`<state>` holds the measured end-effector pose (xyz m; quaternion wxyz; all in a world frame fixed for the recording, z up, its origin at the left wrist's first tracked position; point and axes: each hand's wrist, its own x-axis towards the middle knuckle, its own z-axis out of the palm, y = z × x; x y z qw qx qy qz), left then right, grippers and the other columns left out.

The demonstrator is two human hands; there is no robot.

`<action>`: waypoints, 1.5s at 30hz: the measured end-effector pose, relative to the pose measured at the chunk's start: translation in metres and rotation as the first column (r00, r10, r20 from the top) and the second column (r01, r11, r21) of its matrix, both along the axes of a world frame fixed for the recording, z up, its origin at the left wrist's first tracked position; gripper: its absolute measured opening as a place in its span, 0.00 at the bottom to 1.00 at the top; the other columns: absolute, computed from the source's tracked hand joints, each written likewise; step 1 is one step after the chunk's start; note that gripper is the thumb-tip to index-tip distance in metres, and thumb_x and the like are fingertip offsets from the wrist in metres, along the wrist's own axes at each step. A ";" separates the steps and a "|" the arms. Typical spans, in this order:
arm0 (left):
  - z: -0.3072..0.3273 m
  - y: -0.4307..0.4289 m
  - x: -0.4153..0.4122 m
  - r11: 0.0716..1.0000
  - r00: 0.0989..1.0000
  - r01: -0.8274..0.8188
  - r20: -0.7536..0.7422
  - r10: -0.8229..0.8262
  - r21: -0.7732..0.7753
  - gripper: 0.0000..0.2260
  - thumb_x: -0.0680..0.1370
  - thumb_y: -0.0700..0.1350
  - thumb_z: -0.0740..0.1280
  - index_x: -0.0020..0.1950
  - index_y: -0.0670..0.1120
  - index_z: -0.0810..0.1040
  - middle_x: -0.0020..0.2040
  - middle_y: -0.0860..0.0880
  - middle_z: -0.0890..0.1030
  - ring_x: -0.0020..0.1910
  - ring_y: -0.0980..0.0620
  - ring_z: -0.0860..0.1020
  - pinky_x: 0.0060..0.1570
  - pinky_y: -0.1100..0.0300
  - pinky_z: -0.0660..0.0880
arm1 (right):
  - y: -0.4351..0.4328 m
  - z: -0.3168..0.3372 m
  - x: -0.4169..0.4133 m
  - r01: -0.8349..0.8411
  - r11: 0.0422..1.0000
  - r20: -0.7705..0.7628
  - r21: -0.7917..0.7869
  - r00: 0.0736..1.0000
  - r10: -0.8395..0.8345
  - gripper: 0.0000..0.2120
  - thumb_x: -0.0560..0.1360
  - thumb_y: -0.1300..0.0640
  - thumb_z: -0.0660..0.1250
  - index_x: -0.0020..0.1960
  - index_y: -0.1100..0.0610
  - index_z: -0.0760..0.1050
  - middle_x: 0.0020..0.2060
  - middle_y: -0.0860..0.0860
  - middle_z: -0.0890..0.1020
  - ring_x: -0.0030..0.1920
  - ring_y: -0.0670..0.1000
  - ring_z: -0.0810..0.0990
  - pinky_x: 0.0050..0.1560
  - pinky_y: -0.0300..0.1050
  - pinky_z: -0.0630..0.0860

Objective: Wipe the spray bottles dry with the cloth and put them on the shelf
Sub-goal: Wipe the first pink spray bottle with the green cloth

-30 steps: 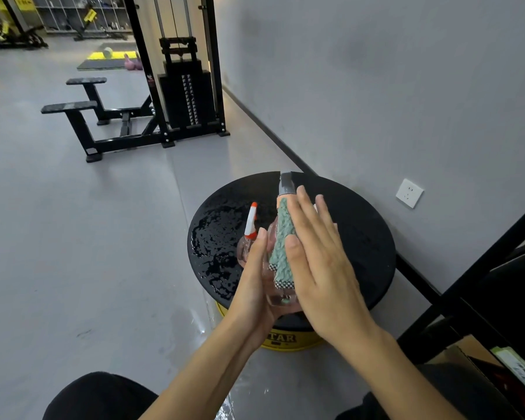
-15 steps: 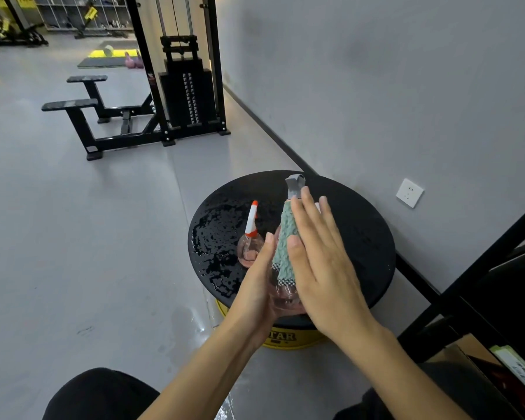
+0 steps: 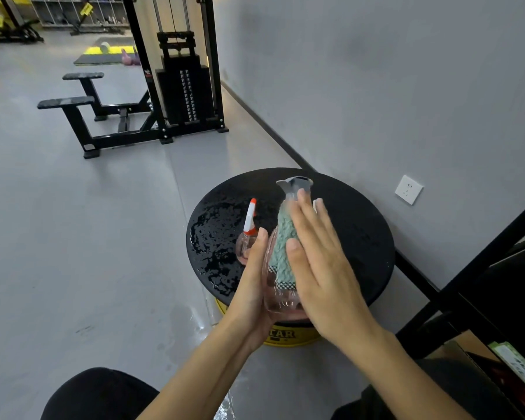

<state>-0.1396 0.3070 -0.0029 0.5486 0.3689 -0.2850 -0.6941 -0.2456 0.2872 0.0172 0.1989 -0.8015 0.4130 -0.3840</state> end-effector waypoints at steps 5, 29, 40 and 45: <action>-0.001 -0.004 0.004 0.999 0.998 -0.043 -0.037 0.043 -0.009 0.29 0.75 0.65 0.56 0.66 0.47 0.77 0.58 0.44 0.83 0.56 0.48 0.82 0.48 0.57 0.80 | 0.020 -0.008 -0.001 -0.031 0.998 -0.110 -0.047 0.994 0.026 0.25 0.82 0.51 0.48 0.79 0.47 0.48 0.78 0.38 0.46 0.78 0.43 0.41 0.77 0.54 0.52; -0.012 -0.002 -0.006 0.996 0.999 0.034 -0.011 -0.033 0.082 0.26 0.77 0.67 0.53 0.61 0.54 0.80 0.50 0.49 0.86 0.46 0.51 0.85 0.33 0.56 0.80 | -0.001 -0.007 -0.005 0.038 0.999 -0.091 -0.016 0.995 -0.039 0.25 0.82 0.46 0.45 0.79 0.49 0.52 0.78 0.39 0.48 0.77 0.41 0.41 0.77 0.52 0.51; -0.016 -0.011 -0.001 0.997 0.991 -0.035 -0.130 0.043 0.070 0.25 0.79 0.62 0.55 0.53 0.45 0.85 0.54 0.42 0.84 0.53 0.48 0.83 0.51 0.58 0.80 | 0.040 -0.025 -0.001 0.052 0.995 -0.248 -0.085 0.966 -0.072 0.28 0.80 0.48 0.48 0.79 0.48 0.47 0.78 0.40 0.46 0.78 0.46 0.41 0.74 0.61 0.56; -0.018 -0.006 -0.006 0.997 0.999 -0.029 0.015 0.028 0.067 0.22 0.79 0.63 0.54 0.60 0.55 0.80 0.55 0.49 0.84 0.53 0.51 0.83 0.40 0.55 0.80 | 0.002 -0.013 -0.002 0.088 0.996 -0.151 0.013 0.985 -0.085 0.29 0.80 0.40 0.42 0.79 0.47 0.47 0.78 0.39 0.45 0.76 0.39 0.37 0.78 0.52 0.49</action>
